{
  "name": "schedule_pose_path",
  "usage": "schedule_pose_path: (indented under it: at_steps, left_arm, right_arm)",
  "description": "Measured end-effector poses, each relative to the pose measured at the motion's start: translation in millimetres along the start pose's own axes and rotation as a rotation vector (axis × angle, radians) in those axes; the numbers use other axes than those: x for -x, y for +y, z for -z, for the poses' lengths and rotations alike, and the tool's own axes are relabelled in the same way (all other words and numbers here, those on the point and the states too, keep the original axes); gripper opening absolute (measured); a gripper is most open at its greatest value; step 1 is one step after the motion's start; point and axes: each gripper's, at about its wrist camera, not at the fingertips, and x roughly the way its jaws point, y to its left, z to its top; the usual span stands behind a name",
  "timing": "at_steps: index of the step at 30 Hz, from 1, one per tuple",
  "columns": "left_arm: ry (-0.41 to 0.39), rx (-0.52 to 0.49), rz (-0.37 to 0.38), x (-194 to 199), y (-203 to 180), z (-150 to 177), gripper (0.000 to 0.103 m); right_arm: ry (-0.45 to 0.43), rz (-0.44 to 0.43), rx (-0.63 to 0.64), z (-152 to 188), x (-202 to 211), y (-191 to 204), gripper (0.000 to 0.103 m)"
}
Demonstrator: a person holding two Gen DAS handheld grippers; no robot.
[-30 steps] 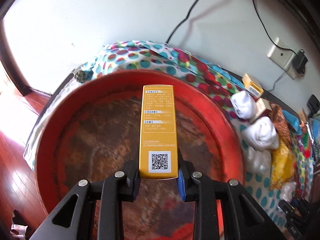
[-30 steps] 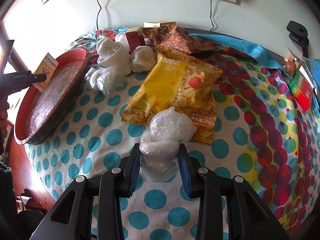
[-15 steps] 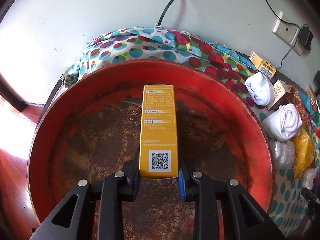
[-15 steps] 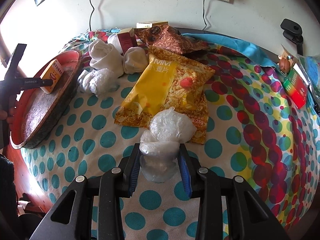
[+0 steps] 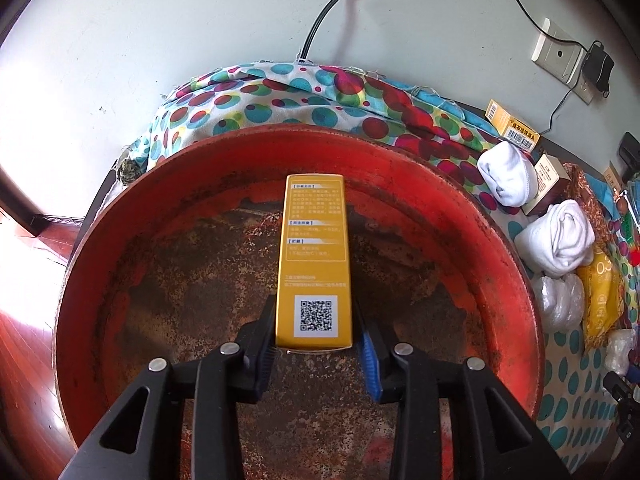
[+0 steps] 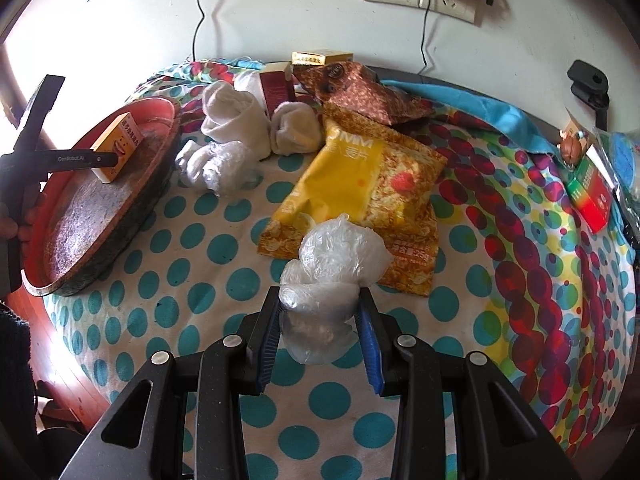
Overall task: Organize objects
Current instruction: 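Carry the yellow box with the left gripper over the red tray, then open the left gripper to drop the yellow box into the tray, then carry the plastic-wrapped bundle in the right gripper into the red tray and release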
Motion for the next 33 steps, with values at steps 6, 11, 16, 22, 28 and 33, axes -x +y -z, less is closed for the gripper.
schedule_pose_path:
  at_steps: [6, 11, 16, 22, 28, 33]
  left_arm:
    - [0.006, -0.023, -0.022, 3, -7, -1, 0.046]
    - [0.015, -0.031, -0.016, 13, -10, -2, 0.047]
    - [0.021, -0.020, 0.012, 31, -9, -3, 0.047]
    - [0.004, -0.004, 0.038, 69, -5, -3, 0.047]
    - [-0.031, -0.049, 0.058, 106, -16, 2, 0.047]
    - [-0.074, -0.032, 0.090, 129, -10, 3, 0.047]
  right_arm:
    - [-0.012, -0.012, 0.015, -3, 2, 12, 0.034]
    - [-0.030, -0.041, 0.058, -9, 4, 30, 0.034]
    - [-0.053, -0.101, 0.113, -24, 3, 58, 0.034]
    - [-0.098, -0.175, 0.209, -54, 6, 99, 0.034]
    - [-0.094, -0.244, 0.298, -87, -9, 145, 0.034]
    - [-0.033, -0.282, 0.343, -110, -41, 175, 0.034]
